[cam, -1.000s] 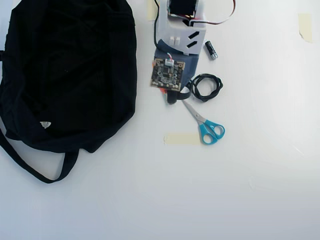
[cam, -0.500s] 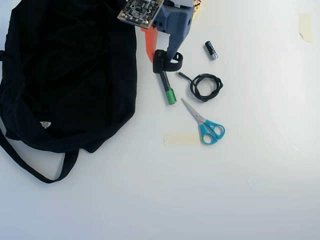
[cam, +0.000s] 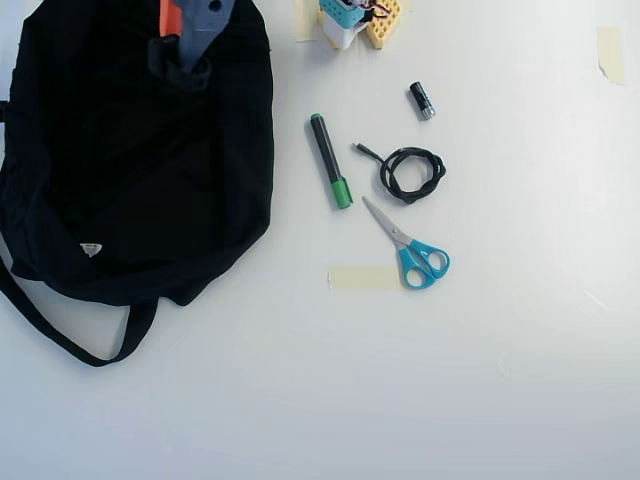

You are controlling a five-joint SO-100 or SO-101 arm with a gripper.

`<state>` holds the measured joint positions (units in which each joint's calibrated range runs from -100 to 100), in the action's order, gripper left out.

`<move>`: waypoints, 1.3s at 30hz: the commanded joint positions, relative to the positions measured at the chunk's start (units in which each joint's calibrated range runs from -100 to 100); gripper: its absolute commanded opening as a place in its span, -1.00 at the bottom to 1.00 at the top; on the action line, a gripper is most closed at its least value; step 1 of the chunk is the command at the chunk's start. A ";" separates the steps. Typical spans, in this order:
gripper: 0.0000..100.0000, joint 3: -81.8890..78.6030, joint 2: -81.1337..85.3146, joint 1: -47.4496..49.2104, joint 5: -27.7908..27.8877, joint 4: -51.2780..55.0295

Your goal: Put the bike light into the black bag

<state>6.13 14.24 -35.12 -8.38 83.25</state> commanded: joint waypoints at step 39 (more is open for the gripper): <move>-0.95 -15.57 14.39 36.54 2.08 -3.41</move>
<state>-4.87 22.13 0.44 -7.84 79.39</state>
